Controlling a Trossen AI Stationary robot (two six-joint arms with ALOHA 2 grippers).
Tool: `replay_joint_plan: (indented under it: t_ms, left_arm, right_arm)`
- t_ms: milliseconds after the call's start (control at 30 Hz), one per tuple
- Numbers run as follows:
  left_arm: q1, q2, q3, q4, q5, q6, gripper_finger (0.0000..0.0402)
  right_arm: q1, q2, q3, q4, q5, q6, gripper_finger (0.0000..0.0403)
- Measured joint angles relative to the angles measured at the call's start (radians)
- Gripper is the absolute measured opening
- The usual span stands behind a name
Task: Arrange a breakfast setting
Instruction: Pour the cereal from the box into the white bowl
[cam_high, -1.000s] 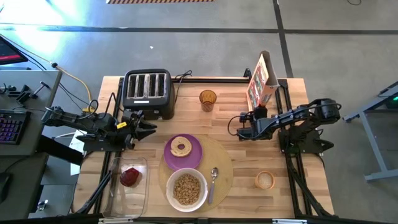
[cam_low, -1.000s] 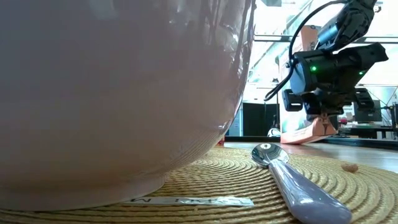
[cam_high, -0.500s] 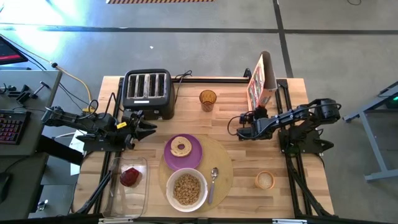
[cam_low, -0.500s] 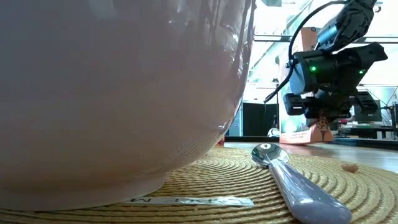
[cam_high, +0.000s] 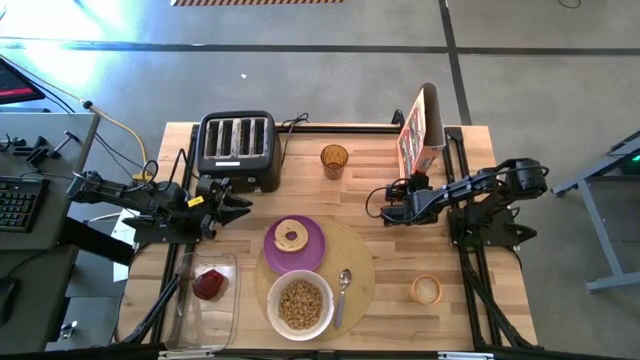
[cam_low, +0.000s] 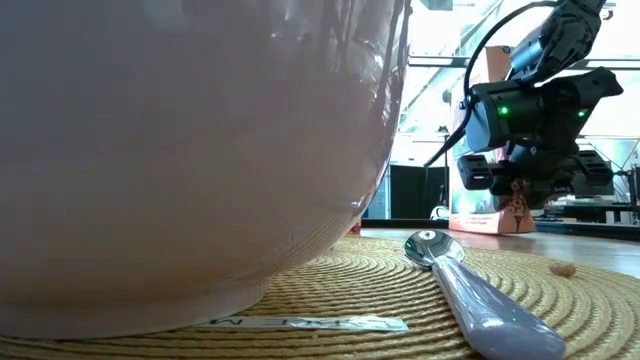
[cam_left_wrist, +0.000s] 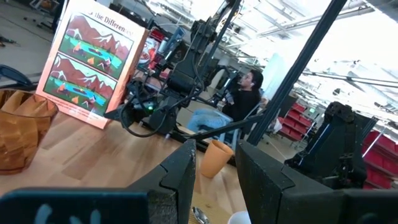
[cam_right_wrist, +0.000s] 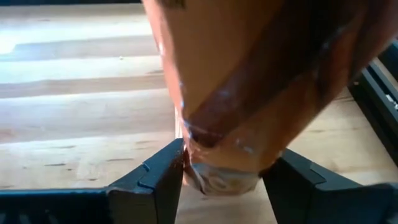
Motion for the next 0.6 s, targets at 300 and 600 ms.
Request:
replay_joint_plan:
  t_ms: [300, 600]
  left_arm:
    - [0.0, 0.0, 0.0, 0.0, 0.0, 0.019, 0.0104]
    - [0.0, 0.0, 0.0, -0.002, 0.0, 0.044, 0.0104]
  right_arm:
    - [0.0, 0.0, 0.041, -0.039, -0.048, -0.027, 0.0189]
    - [0.008, 0.0, 0.067, -0.133, -0.081, -0.019, 0.0189]
